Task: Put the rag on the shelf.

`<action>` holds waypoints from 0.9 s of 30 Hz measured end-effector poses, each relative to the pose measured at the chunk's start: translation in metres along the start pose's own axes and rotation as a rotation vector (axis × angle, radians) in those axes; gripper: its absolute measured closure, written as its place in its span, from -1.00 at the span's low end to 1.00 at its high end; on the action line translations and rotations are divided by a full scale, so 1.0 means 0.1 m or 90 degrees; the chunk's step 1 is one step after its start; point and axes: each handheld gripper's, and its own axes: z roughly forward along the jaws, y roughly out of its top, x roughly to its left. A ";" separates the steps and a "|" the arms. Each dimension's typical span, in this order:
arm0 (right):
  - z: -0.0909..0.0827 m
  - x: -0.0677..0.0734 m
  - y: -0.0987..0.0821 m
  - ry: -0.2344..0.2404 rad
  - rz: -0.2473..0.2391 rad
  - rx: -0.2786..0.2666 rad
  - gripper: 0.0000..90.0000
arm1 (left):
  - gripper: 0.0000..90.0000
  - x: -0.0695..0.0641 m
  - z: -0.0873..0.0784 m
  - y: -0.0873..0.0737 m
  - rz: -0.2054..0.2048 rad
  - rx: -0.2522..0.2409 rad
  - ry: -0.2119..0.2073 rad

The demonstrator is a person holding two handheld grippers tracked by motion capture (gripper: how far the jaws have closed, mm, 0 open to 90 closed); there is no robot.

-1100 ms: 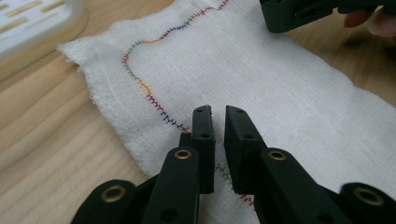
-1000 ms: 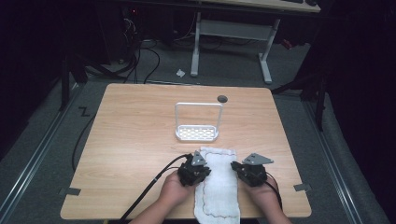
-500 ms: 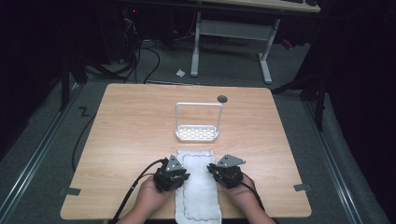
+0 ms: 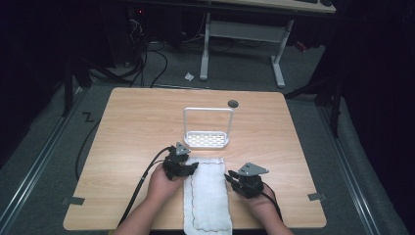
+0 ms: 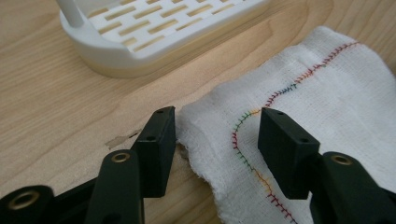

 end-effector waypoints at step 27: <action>0.51 -0.17 0.38 -0.023 0.108 0.060 0.20 | 0.82 0.09 -0.01 -0.12 -0.107 -0.047 -0.091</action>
